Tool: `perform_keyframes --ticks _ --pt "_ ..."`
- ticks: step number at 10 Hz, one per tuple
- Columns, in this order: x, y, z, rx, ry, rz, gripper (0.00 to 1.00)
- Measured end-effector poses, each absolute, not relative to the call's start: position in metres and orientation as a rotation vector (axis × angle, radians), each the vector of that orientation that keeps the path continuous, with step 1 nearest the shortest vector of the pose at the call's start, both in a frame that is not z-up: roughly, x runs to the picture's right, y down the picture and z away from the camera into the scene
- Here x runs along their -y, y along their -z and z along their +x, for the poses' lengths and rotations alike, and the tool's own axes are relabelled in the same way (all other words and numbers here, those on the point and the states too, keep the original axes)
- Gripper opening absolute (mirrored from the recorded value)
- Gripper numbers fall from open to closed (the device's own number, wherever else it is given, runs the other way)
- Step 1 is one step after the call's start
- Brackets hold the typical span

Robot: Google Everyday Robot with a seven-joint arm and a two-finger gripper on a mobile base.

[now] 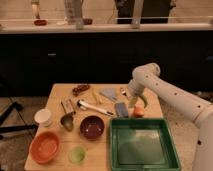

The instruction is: Place fork in metal cup

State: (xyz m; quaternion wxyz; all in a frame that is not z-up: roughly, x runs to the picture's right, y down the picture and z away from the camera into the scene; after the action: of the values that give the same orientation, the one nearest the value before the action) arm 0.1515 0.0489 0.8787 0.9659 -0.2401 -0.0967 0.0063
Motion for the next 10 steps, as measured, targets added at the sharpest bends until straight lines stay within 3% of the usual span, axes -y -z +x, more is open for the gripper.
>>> perform_keyframes --ticks 10 --pt "-0.060 -0.949 0.166 0.175 -0.053 -0.559 0.80"
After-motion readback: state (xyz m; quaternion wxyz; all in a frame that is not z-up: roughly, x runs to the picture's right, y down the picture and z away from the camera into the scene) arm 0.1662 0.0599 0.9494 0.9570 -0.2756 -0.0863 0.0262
